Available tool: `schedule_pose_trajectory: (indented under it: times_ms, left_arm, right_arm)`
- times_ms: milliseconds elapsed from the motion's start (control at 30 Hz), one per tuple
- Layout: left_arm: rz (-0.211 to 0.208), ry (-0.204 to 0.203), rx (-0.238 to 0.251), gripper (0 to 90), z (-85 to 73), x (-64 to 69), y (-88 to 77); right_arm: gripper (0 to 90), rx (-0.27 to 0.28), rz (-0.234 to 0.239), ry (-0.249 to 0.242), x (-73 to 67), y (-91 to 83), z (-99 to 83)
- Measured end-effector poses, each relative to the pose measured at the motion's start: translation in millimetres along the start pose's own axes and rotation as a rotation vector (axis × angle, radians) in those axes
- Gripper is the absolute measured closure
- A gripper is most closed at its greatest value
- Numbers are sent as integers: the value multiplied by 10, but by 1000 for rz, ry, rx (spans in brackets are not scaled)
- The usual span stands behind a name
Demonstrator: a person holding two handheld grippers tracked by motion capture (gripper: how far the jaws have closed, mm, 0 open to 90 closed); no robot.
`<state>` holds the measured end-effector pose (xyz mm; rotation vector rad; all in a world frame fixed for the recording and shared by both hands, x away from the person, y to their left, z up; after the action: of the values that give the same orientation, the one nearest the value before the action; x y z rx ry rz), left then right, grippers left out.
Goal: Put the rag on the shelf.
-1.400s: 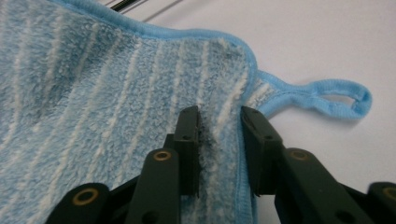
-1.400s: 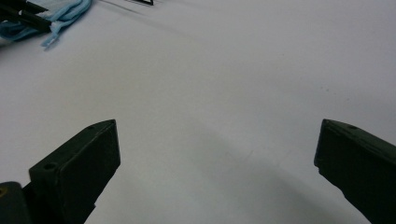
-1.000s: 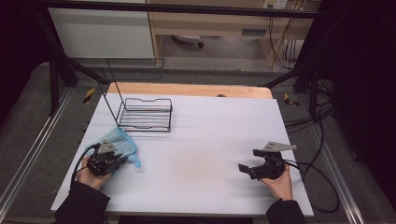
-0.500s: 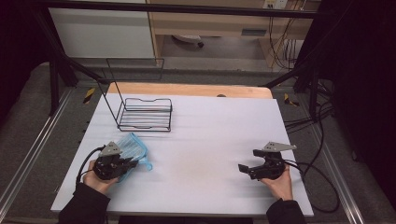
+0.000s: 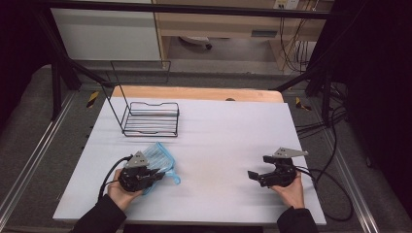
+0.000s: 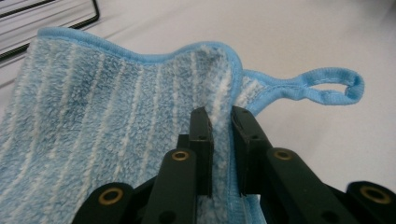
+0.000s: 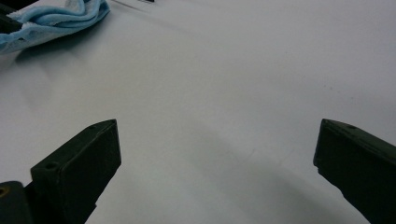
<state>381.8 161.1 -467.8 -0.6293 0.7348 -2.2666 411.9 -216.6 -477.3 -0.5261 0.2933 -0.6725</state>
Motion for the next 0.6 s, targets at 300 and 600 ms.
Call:
schedule_pose_trajectory:
  times_ms: [300, 600]
  left_arm:
    - [-35, 40, -9, 792, 59, 233, 171]
    - [-85, 78, -16, 790, 81, 466, 290]
  right_arm:
    - [13, -1, -2, -1, 1, 2, -1]
    - [14, -2, 2, 2, -6, 6, -2]
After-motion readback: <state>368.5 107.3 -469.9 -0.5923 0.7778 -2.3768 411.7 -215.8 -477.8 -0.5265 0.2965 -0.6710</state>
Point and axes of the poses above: each handheld gripper's, and its own axes: y roughly forward along the jaws, z roughly out of its top, x roughly to its right, the point moved 7 cm from there along y, roughly forward along the jaws, and after that the axes turned 9 degrees about -y, right-handed, at the moved point
